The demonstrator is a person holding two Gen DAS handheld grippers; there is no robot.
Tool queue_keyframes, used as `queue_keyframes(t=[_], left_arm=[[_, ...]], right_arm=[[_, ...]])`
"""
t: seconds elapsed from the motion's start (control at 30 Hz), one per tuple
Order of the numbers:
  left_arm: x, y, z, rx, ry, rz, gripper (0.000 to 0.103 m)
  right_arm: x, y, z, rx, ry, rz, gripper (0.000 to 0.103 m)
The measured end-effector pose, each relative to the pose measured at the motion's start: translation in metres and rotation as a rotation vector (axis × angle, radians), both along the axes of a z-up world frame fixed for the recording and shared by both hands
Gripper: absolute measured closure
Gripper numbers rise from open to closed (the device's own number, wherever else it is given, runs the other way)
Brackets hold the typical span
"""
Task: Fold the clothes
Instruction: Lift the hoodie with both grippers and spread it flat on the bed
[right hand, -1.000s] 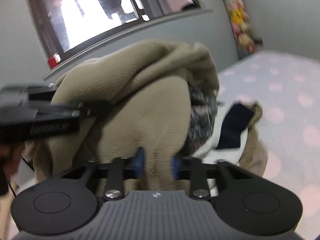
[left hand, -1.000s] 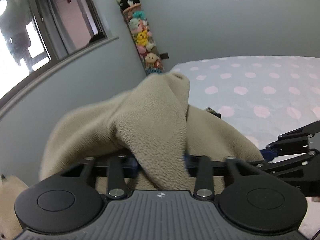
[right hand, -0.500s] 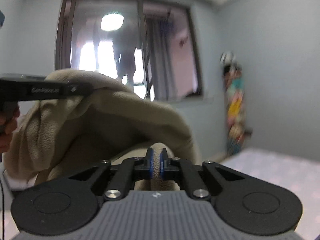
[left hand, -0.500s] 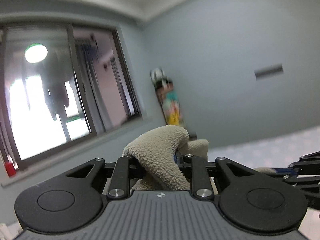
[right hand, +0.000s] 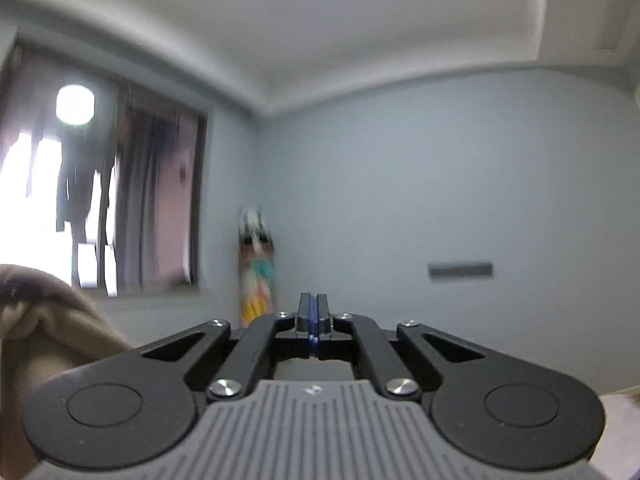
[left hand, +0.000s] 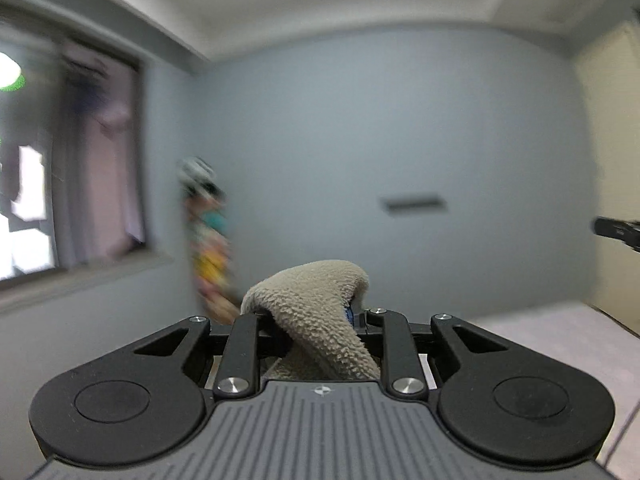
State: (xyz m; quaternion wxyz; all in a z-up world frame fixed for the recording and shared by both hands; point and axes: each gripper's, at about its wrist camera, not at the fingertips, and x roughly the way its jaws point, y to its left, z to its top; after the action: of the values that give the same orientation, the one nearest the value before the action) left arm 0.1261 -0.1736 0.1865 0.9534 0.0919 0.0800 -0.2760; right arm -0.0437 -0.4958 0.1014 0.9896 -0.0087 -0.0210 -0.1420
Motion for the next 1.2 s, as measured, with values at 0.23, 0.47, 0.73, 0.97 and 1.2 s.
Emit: queue_keyframes(t=[0.23, 0.47, 0.73, 0.97, 1.2], left_arm=[[0.027, -0.002, -0.105, 0.096, 0.254, 0.046, 0.083], [0.071, 0.122, -0.161, 0.057, 0.47, 0.317, 0.084], [0.089, 0.189, -0.204, 0.081, 0.566, 0.397, 0.083], [0.1, 0.189, -0.206, 0.116, 0.59, 0.393, 0.083], [0.107, 0.184, -0.21, 0.14, 0.599, 0.396, 0.083]], right_arm=[[0.002, -0.043, -0.142, 0.24, 0.344, 0.038, 0.067], [0.057, -0.049, -0.266, 0.438, 0.561, 0.086, 0.054], [0.125, -0.054, -0.327, 0.511, 0.615, 0.185, 0.023], [0.16, -0.1, -0.349, 0.684, 0.637, 0.172, 0.015], [0.177, -0.118, -0.392, 0.958, 0.627, 0.305, 0.049]])
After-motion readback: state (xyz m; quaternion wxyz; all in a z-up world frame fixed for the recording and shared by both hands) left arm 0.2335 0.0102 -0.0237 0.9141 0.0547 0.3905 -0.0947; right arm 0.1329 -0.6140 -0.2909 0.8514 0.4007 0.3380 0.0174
